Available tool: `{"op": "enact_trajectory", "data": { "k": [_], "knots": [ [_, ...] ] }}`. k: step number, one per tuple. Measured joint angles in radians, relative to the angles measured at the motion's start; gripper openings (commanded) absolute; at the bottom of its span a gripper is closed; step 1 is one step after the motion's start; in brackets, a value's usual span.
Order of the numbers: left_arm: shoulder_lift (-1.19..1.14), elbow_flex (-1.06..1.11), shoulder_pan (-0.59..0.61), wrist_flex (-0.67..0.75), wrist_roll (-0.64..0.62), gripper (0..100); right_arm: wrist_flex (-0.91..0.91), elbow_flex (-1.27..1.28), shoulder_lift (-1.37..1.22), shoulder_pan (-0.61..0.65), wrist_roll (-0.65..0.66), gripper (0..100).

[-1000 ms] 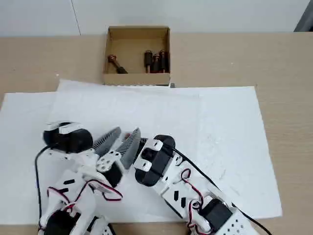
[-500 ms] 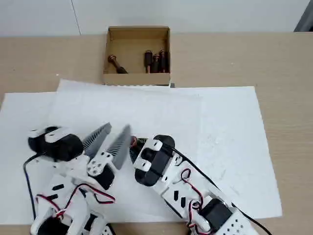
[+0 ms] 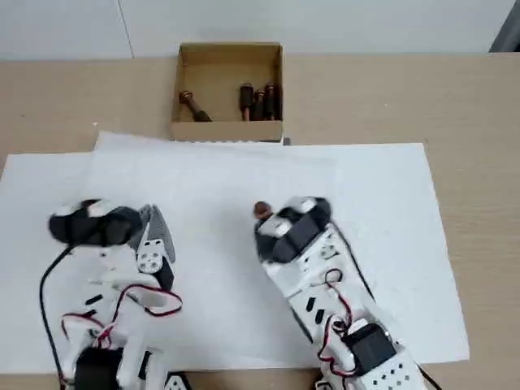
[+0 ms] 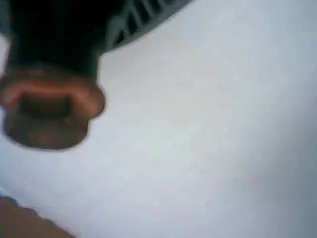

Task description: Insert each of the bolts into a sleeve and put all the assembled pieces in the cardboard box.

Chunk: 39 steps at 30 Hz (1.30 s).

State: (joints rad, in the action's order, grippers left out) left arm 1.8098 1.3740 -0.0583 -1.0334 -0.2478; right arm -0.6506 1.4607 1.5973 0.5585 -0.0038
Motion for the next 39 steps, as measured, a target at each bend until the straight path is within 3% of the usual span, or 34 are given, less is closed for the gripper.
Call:
{"op": "enact_trajectory", "data": {
  "k": [8, 16, 22, 30, 39],
  "knots": [
    [-0.002, 0.132, 0.002, 0.0, 0.012, 1, -0.078, -0.176, -0.129, -0.106, -0.129, 0.4],
    [-0.002, 0.21, 0.002, 0.0, 0.012, 1, -0.08, -0.508, -0.445, -0.152, -0.141, 0.4],
    [-0.002, 0.247, 0.002, 0.0, 0.012, 1, 0.035, -0.689, -0.704, -0.15, -0.141, 0.4],
    [-0.002, 0.269, 0.002, 0.0, 0.098, 1, 0.204, -0.895, -1.028, -0.15, -0.054, 0.4],
    [-0.002, 0.269, 0.003, 0.0, 0.109, 1, 0.342, -1.192, -1.435, -0.164, 0.08, 0.4]
  ]
}}
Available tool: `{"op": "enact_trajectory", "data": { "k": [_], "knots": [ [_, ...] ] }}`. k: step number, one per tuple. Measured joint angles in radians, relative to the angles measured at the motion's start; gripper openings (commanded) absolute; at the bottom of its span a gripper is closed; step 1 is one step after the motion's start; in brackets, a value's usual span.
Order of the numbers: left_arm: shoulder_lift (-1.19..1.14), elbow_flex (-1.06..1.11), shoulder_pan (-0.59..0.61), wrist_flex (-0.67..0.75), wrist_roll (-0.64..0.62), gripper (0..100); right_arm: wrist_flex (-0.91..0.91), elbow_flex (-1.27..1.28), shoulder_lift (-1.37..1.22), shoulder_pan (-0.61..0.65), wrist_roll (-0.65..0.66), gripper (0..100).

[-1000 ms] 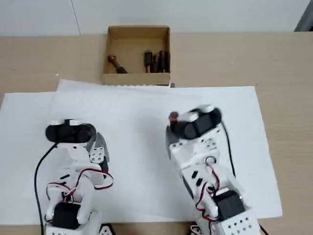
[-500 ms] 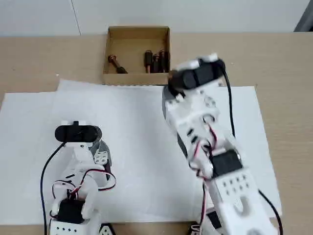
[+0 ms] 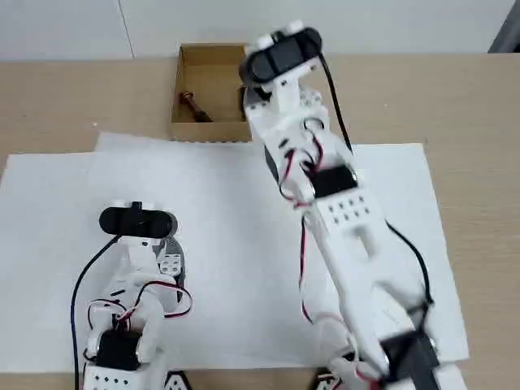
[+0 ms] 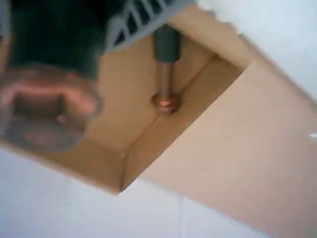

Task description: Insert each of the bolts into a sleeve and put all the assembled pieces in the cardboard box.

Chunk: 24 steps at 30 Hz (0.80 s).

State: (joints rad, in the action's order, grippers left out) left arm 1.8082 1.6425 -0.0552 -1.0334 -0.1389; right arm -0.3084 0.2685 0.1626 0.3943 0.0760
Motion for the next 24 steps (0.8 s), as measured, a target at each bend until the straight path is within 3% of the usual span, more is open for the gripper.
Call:
{"op": "enact_trajectory", "data": {
  "k": [18, 24],
  "knots": [
    [0.0, 0.0, 0.0, 0.0, 0.0, 1, 0.063, -0.632, -0.818, -0.002, 0.143, 0.9],
    [0.0, 0.0, 0.0, 0.0, 0.0, 1, 0.063, -0.758, -0.982, -0.002, 0.219, 16.5]
  ]
}}
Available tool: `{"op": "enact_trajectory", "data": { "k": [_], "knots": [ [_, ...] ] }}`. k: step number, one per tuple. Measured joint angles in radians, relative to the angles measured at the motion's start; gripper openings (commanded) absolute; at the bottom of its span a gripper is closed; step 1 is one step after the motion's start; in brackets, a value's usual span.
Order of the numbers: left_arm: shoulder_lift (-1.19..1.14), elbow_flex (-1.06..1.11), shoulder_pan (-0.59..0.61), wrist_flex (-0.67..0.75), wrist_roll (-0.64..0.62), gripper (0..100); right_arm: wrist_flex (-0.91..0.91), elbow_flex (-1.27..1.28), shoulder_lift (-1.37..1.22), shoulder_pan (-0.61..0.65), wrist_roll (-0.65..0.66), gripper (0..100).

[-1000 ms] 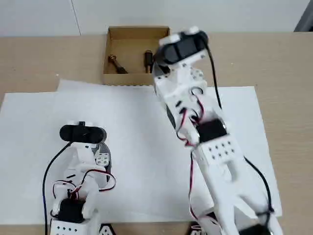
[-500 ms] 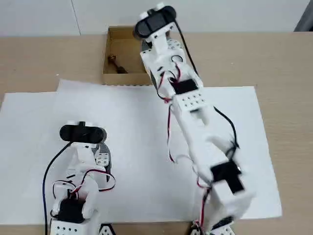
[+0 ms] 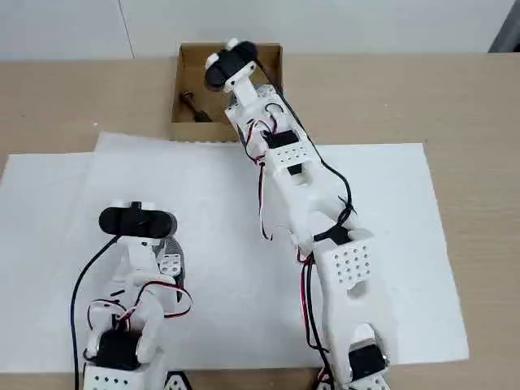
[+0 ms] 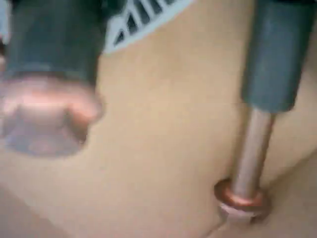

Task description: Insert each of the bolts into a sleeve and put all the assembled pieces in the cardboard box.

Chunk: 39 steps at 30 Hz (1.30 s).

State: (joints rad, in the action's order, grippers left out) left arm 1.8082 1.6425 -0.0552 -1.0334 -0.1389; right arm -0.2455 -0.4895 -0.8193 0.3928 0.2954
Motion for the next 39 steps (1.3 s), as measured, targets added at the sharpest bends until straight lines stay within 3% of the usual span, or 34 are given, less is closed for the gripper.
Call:
{"op": "enact_trajectory", "data": {
  "k": [15, 21, 39],
  "knots": [
    [0.0, 0.0, 0.0, 0.0, 0.0, 1, 0.002, -0.034, -0.021, 0.002, 0.008, 10.0],
    [0.0, 0.0, 0.0, 0.0, 0.0, 1, -0.006, -0.034, -0.018, 0.005, 0.008, 0.1],
    [0.0, 0.0, 0.0, 0.0, 0.0, 1, -0.508, -0.034, 0.4, 0.006, 0.008, 0.2]
  ]
}}
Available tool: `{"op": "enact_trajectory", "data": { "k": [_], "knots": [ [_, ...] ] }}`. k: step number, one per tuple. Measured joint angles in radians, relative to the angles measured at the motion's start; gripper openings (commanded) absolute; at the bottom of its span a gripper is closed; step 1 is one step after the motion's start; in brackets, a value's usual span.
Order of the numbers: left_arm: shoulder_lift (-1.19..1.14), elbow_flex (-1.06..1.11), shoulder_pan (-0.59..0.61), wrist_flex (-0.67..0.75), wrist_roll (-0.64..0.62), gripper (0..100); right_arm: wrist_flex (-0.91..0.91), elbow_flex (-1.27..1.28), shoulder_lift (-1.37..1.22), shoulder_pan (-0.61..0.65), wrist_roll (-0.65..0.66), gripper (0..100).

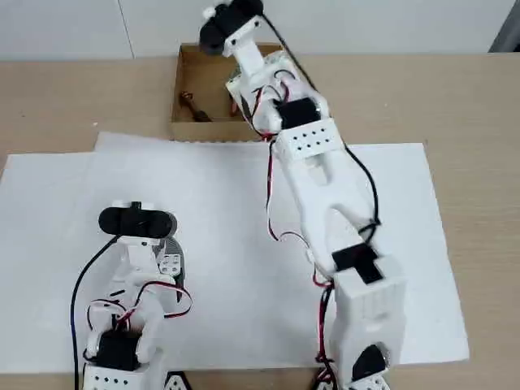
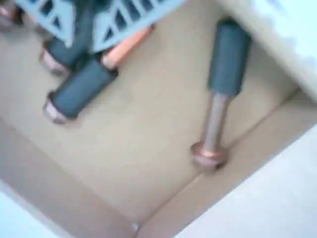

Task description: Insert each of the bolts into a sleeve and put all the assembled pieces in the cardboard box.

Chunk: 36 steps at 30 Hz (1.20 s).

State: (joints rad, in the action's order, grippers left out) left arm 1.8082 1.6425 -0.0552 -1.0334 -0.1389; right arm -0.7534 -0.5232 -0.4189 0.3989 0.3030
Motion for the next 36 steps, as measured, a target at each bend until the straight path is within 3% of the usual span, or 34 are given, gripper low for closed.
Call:
{"op": "enact_trajectory", "data": {
  "k": [11, 17, 30, 36],
  "knots": [
    [0.0, 0.0, 0.0, 0.0, 0.0, 1, -0.358, -0.002, 0.284, -0.028, 0.0, 0.2],
    [0.0, 0.0, 0.0, 0.0, 0.0, 1, -0.583, -0.006, 0.44, -0.06, -0.097, 0.2],
    [0.0, 0.0, 0.0, 0.0, 0.0, 1, -0.888, -0.02, 0.733, -0.186, -0.253, 0.2],
    [0.0, 0.0, 0.0, 0.0, 0.0, 1, -0.908, 0.126, 0.944, -0.235, -0.279, 0.2]
  ]
}}
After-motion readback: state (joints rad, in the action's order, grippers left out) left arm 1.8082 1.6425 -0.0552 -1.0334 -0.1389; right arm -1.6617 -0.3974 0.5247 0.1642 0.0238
